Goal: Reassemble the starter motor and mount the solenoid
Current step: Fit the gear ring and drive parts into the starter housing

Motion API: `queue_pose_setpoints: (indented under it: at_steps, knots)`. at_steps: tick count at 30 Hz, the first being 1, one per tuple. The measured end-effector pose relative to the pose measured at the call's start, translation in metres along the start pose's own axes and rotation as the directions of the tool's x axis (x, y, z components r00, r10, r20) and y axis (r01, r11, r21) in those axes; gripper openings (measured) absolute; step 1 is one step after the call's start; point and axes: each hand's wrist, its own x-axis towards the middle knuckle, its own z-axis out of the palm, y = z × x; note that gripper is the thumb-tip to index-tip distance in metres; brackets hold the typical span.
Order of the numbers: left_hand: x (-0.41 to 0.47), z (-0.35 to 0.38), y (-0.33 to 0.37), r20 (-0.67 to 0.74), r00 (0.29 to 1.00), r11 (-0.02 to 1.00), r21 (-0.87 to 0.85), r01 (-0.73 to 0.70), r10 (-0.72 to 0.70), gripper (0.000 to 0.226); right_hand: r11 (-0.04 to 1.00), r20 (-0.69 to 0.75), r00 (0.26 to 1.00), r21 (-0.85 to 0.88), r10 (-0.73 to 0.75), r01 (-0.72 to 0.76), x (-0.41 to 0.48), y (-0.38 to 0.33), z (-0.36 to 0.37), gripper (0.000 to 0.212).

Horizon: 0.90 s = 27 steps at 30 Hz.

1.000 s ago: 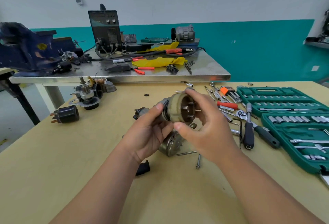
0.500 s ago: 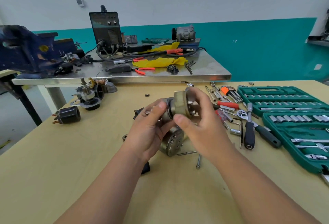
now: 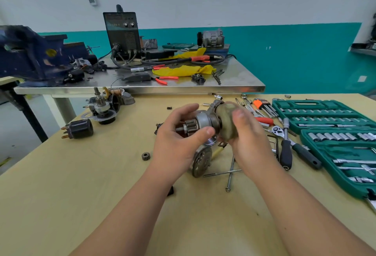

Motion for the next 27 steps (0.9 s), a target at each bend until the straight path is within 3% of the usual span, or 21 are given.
queue_pose_setpoints:
  at_steps: [3,5,7,9,11,13,16,19,22,25,27]
  knots:
    - [-0.002,0.001,-0.001,0.021,1.0,0.999,0.045,-0.024,0.023,0.049,0.998,-0.006,0.999,0.046,0.05,-0.049,0.002,0.006,-0.001,0.035]
    - [-0.004,0.003,-0.004,0.13,0.991,0.994,0.105,-0.008,-0.006,0.05,0.994,0.061,0.992,0.021,0.11,-0.112,0.001,0.01,-0.001,0.049]
    - [-0.001,-0.002,-0.008,0.195,0.98,0.994,0.107,0.028,-0.048,0.051,0.991,0.005,0.991,-0.032,0.134,-0.133,0.002,0.009,-0.006,0.052]
    - [0.01,-0.017,-0.015,0.072,0.997,0.989,0.144,0.018,-0.028,0.042,0.985,-0.158,0.974,-0.035,0.164,-0.172,0.006,0.004,-0.016,0.046]
    - [0.021,-0.037,-0.027,-0.105,0.994,0.946,0.323,0.026,0.008,0.034,0.974,-0.321,0.93,-0.075,0.18,-0.215,0.009,0.002,-0.03,0.033]
    - [0.028,-0.056,-0.044,-0.115,0.992,0.855,0.509,0.105,-0.053,0.035,0.945,-0.385,0.907,-0.196,0.171,-0.261,0.01,0.001,-0.046,0.026]
    - [0.031,-0.065,-0.071,0.073,0.966,0.692,0.711,0.125,-0.249,0.039,0.85,-0.301,0.928,-0.407,0.22,-0.334,0.012,0.011,-0.059,0.034]
    - [0.031,-0.065,-0.071,0.146,0.93,0.699,0.701,0.142,-0.336,0.037,0.719,-0.237,0.947,-0.617,0.216,-0.318,0.014,0.025,-0.057,0.042]
    - [0.029,-0.067,-0.063,0.19,0.904,0.635,0.765,0.108,-0.383,0.037,0.658,-0.253,0.944,-0.678,0.212,-0.329,0.017,0.03,-0.047,0.042]
    - [0.02,-0.059,-0.054,0.242,0.892,0.632,0.772,0.061,-0.382,0.052,0.453,-0.209,0.973,-0.861,0.102,-0.232,0.018,0.034,-0.038,0.046]
    - [0.015,-0.05,-0.049,0.278,0.885,0.664,0.746,0.046,-0.374,0.062,0.481,-0.183,0.983,-0.86,0.021,-0.17,0.017,0.03,-0.032,0.042]
